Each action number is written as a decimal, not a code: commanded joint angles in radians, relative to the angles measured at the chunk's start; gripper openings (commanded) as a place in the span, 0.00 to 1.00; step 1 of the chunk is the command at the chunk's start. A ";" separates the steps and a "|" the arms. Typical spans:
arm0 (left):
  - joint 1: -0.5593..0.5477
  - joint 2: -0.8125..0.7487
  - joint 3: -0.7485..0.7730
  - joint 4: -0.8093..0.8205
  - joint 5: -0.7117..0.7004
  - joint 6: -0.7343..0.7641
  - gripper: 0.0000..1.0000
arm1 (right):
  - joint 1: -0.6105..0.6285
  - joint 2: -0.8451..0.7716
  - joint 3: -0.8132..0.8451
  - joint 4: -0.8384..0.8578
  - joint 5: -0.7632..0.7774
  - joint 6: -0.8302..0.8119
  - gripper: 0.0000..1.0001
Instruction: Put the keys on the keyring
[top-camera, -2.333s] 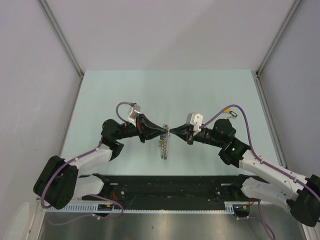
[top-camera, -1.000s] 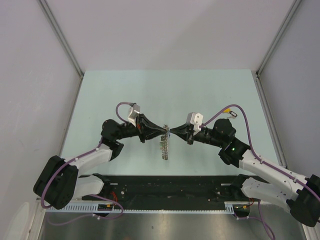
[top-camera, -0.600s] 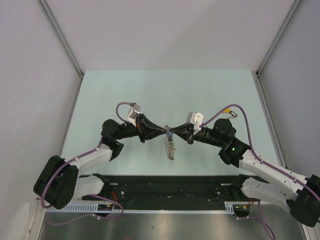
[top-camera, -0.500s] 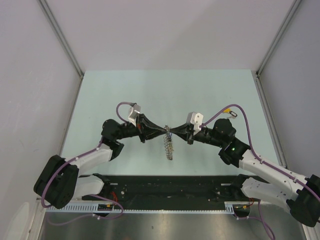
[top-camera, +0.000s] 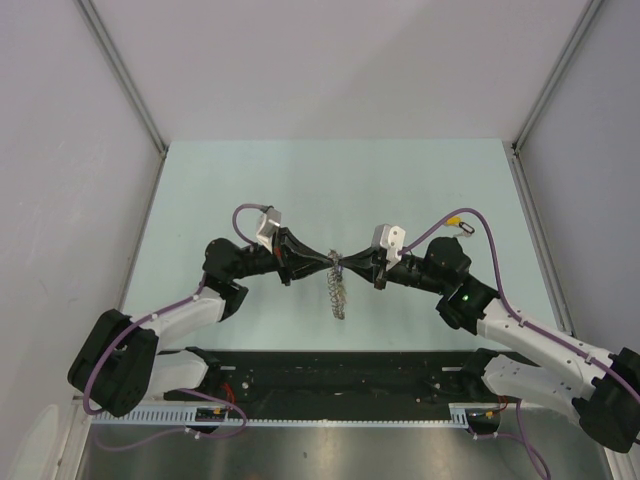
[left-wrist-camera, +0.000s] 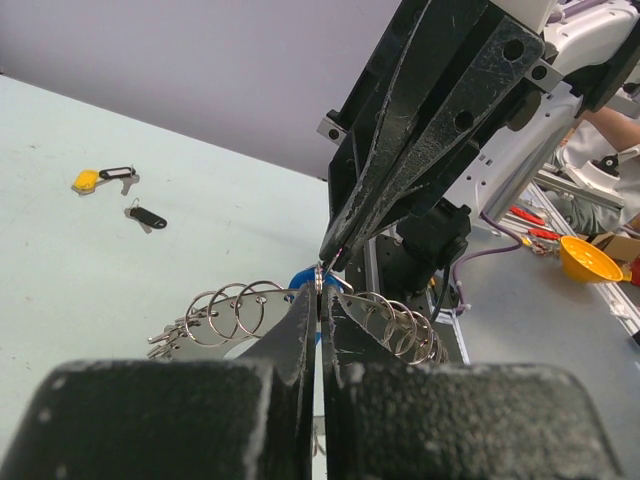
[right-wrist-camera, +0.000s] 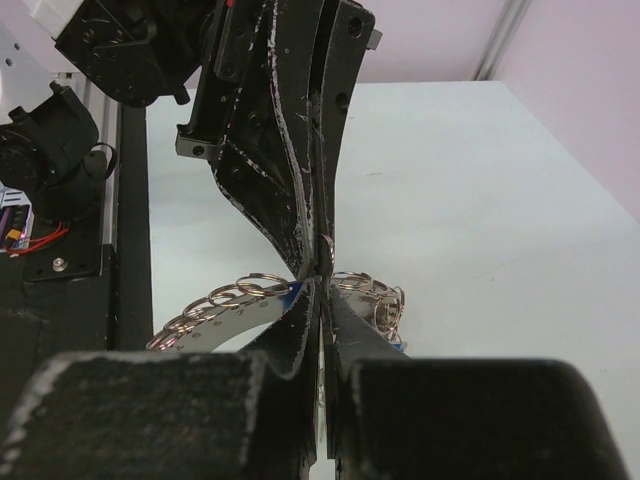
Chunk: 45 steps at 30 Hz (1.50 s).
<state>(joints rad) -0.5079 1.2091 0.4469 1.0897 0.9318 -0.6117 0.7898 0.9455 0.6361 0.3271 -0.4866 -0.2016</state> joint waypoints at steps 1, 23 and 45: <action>-0.003 -0.010 0.033 0.082 0.012 -0.022 0.00 | -0.003 -0.017 0.011 0.027 0.031 0.010 0.00; -0.003 -0.010 0.032 0.087 0.009 -0.023 0.01 | -0.001 -0.001 0.011 0.043 -0.001 0.022 0.00; -0.003 -0.009 0.029 0.090 0.009 -0.026 0.00 | 0.000 -0.007 0.011 0.047 -0.021 0.022 0.00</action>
<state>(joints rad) -0.5079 1.2091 0.4469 1.0916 0.9466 -0.6189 0.7898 0.9520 0.6361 0.3279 -0.4885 -0.1913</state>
